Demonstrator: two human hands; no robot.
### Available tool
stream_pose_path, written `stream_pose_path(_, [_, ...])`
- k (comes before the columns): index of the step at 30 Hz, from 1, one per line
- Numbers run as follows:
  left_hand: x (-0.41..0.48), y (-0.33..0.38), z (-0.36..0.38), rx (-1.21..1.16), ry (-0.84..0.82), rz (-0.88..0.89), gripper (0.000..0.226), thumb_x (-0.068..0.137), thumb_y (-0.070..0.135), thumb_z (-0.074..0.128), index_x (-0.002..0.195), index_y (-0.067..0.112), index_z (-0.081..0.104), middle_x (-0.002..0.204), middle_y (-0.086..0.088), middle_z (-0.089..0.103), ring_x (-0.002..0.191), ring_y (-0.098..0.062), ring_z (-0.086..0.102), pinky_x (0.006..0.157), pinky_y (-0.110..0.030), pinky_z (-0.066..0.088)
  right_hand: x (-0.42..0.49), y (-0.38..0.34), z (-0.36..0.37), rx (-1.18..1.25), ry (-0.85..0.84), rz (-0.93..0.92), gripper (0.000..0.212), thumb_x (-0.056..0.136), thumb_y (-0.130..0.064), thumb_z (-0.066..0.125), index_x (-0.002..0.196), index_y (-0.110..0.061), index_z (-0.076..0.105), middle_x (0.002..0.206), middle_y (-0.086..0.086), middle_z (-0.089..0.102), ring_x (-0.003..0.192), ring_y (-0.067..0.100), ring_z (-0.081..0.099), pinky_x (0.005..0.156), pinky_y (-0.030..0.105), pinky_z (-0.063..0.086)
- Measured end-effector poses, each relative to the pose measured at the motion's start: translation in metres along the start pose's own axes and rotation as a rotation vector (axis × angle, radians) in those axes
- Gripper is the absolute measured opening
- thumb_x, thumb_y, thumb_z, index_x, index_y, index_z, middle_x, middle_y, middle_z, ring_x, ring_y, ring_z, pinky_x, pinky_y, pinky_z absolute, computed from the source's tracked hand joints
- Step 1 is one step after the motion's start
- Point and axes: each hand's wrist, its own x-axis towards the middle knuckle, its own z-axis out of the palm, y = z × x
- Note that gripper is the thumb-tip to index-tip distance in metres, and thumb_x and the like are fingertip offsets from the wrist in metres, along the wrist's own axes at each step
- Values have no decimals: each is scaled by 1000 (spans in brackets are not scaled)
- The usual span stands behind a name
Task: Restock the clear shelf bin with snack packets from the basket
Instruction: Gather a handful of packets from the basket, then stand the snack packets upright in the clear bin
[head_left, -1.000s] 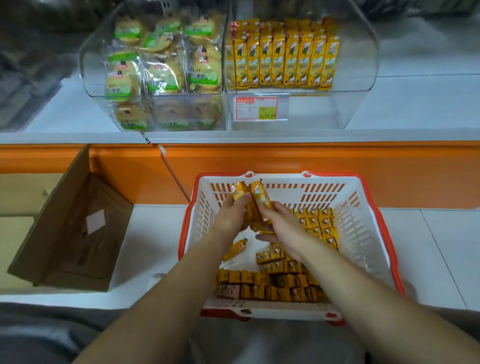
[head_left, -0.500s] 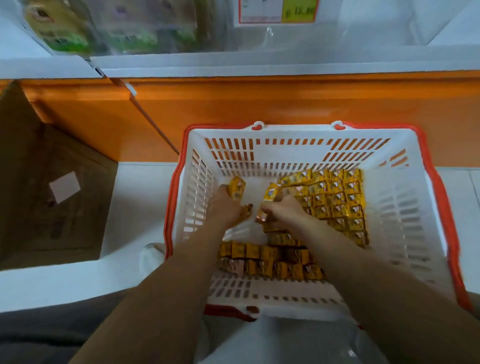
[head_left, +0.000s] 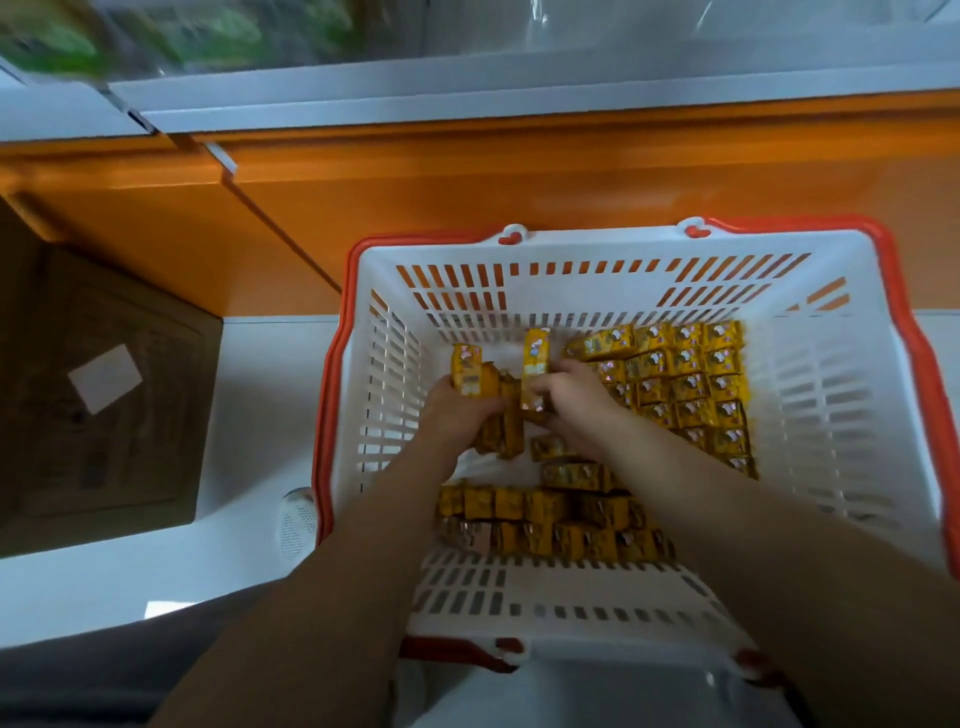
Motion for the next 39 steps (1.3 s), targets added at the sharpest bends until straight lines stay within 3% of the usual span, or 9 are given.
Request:
stream_pose_path(3, [-12,13,-2,-69,19,61,52,69,19,94,112,16,64,102,-7,73,96,-28,71,83,-48,61,-15,-14,-9,86,6,-44,25,87,1,64,111,-9,64,106,16,70,99,34,68,86,52,58])
stream_pose_path(10, [-68,51,-14,-123,-92,189,54,72,15,92,119,13,66,106,-9,76,96,-28,73,84,-46,61,-68,-30,-19,-81,-74,-122,31,85,-16,73,110,-21,56,115,2,66,106,23,64,83,46,59])
stream_pose_path(14, [-116,80,-32,-168,-214,219,40,78,18,88,113,15,69,98,-8,78,81,-22,76,63,-35,59,-115,-54,-25,-145,-73,-262,43,77,-24,84,100,-41,51,85,-21,65,90,11,69,86,43,59])
stream_pose_path(18, [-173,120,-56,-125,-340,277,36,83,19,83,114,10,68,94,-12,78,83,-29,73,66,-38,59,-174,-96,-29,-160,-174,-300,54,80,-12,81,126,-19,52,107,1,74,94,19,73,72,39,61])
stream_pose_path(20, [-202,138,-69,-106,-382,330,36,86,20,80,117,6,67,92,-14,75,80,-29,70,62,-36,57,-209,-121,-31,-198,-206,-343,46,83,-11,78,124,-10,57,113,8,73,99,23,72,75,42,61])
stream_pose_path(23, [-241,159,-85,-104,-429,429,26,90,25,75,112,11,70,94,-10,75,77,-24,72,61,-33,55,-265,-157,-29,-211,-233,-436,41,81,-14,78,119,-13,62,112,9,74,105,26,70,90,47,57])
stream_pose_path(29, [-301,185,-90,-190,-450,555,50,72,41,87,115,22,70,108,-14,77,94,-30,75,74,-43,62,-345,-195,-24,-60,-297,-597,49,70,-15,74,117,-5,64,108,17,73,95,31,72,81,45,60])
stream_pose_path(35, [-306,193,-79,-284,-414,639,51,67,40,90,109,19,70,85,-7,77,68,-22,72,59,-33,56,-346,-200,-13,3,-156,-645,42,78,-11,79,116,-5,63,101,12,76,84,25,73,74,41,59])
stream_pose_path(39, [-292,195,-73,-267,-362,646,58,59,38,91,108,17,69,82,-8,76,64,-22,72,54,-31,55,-331,-205,-11,-101,-116,-620,42,76,-25,82,112,-9,67,103,8,76,83,19,74,72,36,59])
